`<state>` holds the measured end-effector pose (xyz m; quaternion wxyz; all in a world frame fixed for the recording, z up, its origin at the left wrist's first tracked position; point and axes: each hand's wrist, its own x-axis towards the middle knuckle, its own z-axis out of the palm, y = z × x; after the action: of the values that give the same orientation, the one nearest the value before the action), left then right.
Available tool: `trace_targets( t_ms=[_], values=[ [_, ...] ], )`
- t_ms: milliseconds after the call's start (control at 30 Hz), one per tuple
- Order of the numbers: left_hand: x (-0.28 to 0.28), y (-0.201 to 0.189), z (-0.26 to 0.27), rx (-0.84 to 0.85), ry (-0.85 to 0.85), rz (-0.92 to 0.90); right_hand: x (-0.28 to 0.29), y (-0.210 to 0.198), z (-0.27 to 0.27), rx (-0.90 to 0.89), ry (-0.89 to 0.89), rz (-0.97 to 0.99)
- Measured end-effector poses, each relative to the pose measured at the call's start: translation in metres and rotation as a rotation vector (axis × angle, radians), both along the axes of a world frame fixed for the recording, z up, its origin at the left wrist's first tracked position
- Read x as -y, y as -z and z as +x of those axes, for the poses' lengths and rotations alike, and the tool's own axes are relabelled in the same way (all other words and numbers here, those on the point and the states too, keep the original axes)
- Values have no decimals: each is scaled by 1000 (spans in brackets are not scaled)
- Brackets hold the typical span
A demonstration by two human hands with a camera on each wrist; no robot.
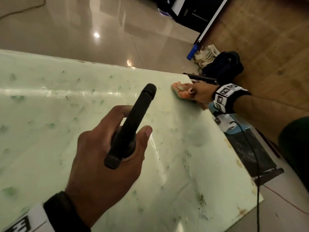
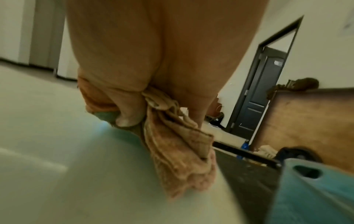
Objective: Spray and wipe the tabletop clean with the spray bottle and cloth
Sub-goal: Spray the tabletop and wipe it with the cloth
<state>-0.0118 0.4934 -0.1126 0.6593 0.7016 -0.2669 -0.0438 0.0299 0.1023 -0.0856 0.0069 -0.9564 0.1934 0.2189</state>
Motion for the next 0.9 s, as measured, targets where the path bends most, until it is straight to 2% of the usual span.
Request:
trace_targets(
  t_ms=[133,233,300,433,567,667,900],
  values=[
    [0,2,0,12,-5,10,27,0,5,26,115,-230],
    [0,3,1,19,-8,26,31,10,35,148,213,-268],
    [0,3,1,22,-5,36,23,17,58,168,244,-273],
    [1,3,1,31,-14,35,7,24,83,201,231,-245],
    [2,-1,-1,32,-24,-4,-11,15,57,213,49,-99],
    [2,-3,-3,-13,-19,-30,-22,13,33,125,-47,-73],
    [3,-4,-4,-55,-42,-24,-46,16,-51,37,6,-23]
  ],
)
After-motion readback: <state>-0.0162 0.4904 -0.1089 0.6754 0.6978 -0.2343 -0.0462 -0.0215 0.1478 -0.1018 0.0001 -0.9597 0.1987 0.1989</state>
